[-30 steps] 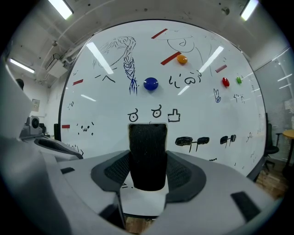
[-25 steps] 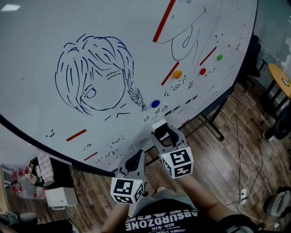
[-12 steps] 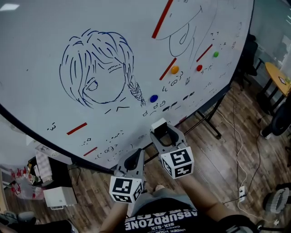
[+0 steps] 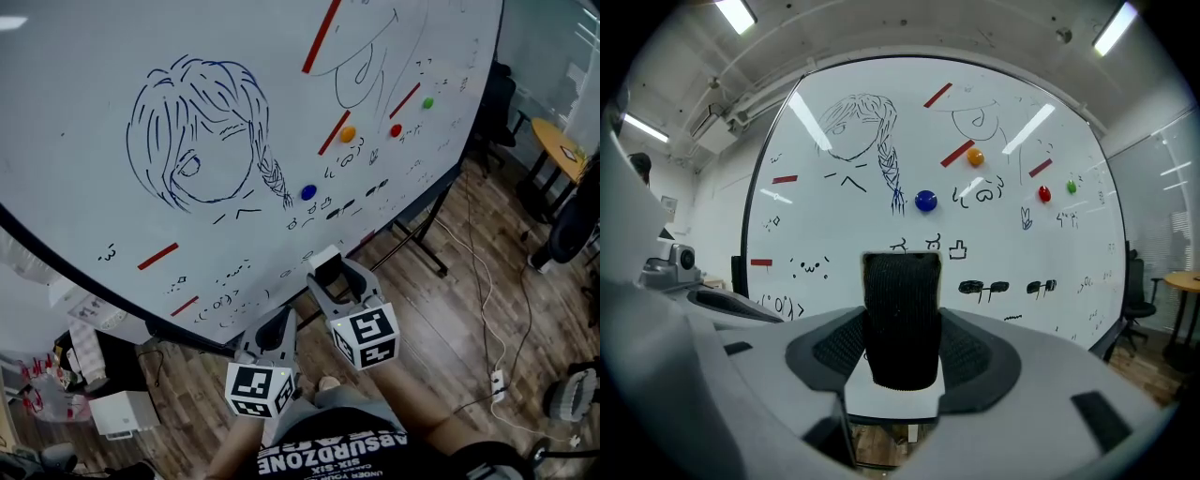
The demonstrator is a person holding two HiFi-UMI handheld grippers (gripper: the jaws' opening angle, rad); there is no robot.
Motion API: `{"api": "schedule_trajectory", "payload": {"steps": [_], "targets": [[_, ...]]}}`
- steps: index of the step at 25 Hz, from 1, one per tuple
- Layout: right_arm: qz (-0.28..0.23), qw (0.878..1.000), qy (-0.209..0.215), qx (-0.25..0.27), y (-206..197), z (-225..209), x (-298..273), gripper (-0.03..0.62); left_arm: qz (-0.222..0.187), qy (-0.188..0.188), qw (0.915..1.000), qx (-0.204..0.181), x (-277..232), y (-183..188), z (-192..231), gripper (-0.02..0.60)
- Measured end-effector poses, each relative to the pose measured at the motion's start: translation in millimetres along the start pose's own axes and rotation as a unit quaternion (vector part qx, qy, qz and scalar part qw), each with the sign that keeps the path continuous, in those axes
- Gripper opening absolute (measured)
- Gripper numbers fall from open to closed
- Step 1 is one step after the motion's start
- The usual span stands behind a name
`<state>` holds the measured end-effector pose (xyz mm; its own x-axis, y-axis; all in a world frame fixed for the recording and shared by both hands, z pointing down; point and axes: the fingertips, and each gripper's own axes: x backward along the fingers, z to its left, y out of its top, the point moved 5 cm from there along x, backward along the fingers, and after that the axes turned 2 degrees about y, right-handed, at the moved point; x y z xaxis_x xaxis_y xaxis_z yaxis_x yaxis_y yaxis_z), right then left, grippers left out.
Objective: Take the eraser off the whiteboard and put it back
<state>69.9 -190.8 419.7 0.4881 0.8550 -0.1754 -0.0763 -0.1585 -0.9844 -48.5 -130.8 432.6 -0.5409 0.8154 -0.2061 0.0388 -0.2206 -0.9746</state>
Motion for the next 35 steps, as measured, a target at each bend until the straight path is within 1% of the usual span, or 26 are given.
{"api": "schedule_trajectory", "payload": {"steps": [9,18,27,35], "targets": [[0.009,1.000,-0.010,0.002,-1,17,19,0.229,0.001,-0.011,0.9999,0.009,16,-1,-2,0.005],[0.008,1.000,-0.020,-0.012,2,28,34,0.229,0.006,-0.017,0.9998,0.007,29,0,0,0.005],[0.010,0.999,-0.027,-0.036,0,32,48,0.230,0.004,-0.028,0.9996,0.000,32,7,-1,0.005],[0.017,0.999,-0.028,-0.043,-7,38,64,0.232,0.001,-0.032,0.9995,0.000,34,8,-4,0.005]]}}
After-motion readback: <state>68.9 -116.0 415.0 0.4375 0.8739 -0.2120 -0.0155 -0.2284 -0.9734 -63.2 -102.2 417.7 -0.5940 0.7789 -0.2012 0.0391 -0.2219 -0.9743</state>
